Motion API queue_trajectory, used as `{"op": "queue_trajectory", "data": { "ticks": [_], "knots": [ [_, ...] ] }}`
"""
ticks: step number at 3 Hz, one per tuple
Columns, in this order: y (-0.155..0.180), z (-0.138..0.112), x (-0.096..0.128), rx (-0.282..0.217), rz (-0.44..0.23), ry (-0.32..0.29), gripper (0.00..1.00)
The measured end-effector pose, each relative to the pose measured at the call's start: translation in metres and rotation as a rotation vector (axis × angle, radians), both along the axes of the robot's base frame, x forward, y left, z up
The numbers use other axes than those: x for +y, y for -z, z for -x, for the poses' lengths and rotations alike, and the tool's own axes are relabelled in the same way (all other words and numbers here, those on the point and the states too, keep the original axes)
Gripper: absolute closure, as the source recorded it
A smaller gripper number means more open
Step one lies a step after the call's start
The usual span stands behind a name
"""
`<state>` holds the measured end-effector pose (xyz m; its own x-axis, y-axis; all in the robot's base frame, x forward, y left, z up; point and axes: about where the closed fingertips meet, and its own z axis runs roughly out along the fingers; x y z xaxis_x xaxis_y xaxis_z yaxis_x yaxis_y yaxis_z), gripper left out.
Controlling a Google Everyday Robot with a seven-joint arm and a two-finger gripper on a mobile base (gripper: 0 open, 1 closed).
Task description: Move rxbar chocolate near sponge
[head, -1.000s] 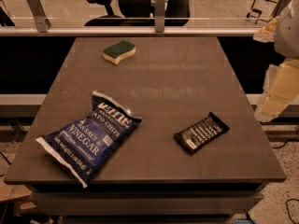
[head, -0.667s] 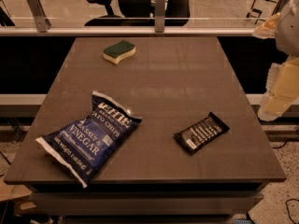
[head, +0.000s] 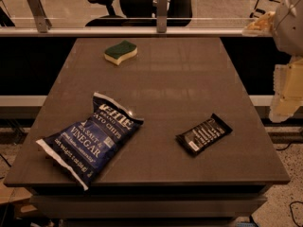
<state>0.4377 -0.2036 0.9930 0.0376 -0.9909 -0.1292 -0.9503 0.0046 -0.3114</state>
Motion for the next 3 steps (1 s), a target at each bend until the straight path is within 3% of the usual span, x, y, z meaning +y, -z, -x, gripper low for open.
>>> {"op": "queue_trajectory", "data": {
  "ticks": [2, 3],
  "knots": [
    [0.033, -0.005, 0.017, 0.058, 0.016, -0.322, 0.0],
    [0.052, -0.01, 0.025, 0.094, 0.006, -0.435, 0.0]
  ]
}}
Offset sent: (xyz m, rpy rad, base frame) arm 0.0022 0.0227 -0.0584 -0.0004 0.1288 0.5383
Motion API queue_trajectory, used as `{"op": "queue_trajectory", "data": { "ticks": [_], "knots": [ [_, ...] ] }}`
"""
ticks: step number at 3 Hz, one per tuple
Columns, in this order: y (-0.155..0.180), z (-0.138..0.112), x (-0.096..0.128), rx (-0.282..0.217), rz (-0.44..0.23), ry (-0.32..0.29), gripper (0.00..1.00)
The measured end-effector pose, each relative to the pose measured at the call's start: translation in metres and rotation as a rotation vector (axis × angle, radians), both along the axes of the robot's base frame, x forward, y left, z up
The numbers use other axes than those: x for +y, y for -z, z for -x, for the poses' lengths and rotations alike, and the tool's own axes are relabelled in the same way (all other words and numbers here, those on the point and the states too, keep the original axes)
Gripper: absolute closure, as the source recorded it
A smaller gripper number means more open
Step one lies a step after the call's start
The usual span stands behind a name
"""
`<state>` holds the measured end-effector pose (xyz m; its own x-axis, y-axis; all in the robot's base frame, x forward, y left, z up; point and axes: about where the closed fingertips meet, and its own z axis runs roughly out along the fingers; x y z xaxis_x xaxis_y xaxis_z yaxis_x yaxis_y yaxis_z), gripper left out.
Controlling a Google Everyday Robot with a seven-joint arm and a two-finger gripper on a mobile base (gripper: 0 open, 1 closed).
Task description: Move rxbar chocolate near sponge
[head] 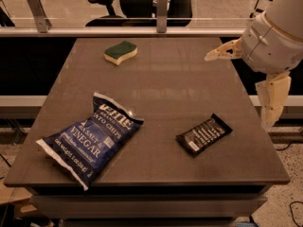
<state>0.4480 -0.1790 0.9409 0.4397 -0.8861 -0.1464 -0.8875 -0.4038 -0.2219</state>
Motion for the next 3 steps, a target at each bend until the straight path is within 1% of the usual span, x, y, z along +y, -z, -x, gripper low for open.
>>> {"op": "queue_trajectory", "data": {
  "ticks": [1, 2, 3],
  "knots": [
    [0.023, -0.005, 0.007, 0.037, 0.042, -0.039, 0.0],
    [0.047, -0.005, 0.01, 0.043, 0.126, -0.004, 0.0],
    [0.072, -0.005, 0.01, 0.033, 0.191, 0.07, 0.0]
  ]
}}
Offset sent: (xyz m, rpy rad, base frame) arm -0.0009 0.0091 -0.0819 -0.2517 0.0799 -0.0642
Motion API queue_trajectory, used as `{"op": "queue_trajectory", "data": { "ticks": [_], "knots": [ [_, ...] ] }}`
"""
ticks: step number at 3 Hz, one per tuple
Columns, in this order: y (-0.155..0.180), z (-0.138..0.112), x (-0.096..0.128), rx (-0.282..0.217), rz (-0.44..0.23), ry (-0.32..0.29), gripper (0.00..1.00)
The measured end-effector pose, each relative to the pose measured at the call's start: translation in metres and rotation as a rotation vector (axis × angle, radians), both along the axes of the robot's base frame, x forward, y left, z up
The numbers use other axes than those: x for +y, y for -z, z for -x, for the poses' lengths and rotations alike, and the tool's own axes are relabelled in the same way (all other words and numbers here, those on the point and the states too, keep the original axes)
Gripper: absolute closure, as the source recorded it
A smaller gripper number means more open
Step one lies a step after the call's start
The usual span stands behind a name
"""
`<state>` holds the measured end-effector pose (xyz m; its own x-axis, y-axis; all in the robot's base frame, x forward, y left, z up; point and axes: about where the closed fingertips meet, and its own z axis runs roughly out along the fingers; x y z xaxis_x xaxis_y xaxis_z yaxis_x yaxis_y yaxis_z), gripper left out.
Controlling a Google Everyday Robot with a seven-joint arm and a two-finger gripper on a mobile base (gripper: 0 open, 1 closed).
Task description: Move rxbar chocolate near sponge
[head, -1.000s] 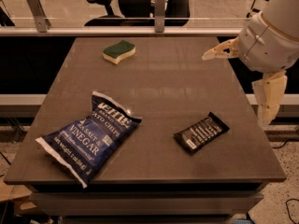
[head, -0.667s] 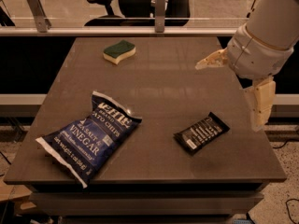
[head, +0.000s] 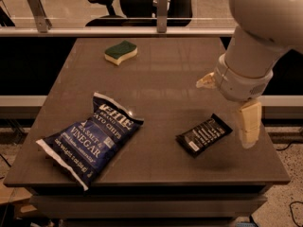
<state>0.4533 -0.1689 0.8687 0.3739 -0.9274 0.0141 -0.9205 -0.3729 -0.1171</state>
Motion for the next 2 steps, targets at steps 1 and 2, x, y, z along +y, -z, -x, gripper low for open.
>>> {"op": "queue_trajectory", "data": {
  "ticks": [1, 2],
  "knots": [
    [0.016, -0.003, -0.007, -0.035, 0.013, 0.071, 0.0],
    [0.026, -0.007, -0.013, -0.062, 0.011, 0.113, 0.0]
  ]
}}
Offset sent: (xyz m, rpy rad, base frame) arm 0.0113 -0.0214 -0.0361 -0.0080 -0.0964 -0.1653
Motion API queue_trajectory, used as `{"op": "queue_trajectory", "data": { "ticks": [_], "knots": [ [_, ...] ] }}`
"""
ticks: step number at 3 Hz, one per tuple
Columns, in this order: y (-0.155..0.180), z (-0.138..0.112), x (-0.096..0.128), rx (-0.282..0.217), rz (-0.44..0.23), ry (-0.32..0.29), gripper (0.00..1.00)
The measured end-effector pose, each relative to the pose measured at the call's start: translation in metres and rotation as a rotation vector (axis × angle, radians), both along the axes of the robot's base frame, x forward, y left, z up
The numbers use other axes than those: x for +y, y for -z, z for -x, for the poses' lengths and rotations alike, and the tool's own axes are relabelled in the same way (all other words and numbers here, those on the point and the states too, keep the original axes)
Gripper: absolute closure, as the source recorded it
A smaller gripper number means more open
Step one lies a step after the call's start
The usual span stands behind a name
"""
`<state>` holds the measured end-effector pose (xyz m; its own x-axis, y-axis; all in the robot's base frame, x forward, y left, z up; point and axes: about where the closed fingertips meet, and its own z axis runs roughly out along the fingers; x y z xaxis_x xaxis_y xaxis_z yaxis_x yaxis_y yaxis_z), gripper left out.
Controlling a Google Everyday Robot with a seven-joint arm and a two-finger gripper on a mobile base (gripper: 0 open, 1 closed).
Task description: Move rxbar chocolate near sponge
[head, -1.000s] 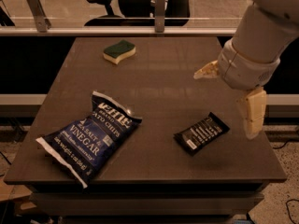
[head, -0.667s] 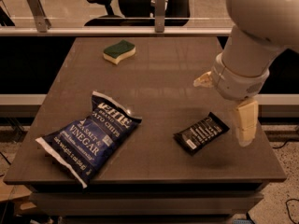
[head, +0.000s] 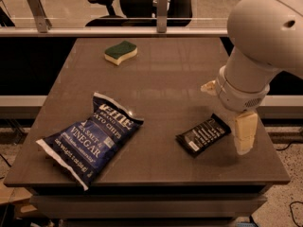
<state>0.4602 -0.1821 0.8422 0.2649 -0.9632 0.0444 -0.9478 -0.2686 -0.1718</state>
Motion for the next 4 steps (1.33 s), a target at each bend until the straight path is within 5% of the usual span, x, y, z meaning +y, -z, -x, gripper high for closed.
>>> {"op": "queue_trajectory", "data": {
  "ticks": [1, 4],
  "knots": [
    [0.01, 0.0, -0.005, -0.002, -0.016, 0.002, 0.0],
    [0.025, 0.012, 0.018, 0.061, -0.019, -0.161, 0.0]
  ]
}}
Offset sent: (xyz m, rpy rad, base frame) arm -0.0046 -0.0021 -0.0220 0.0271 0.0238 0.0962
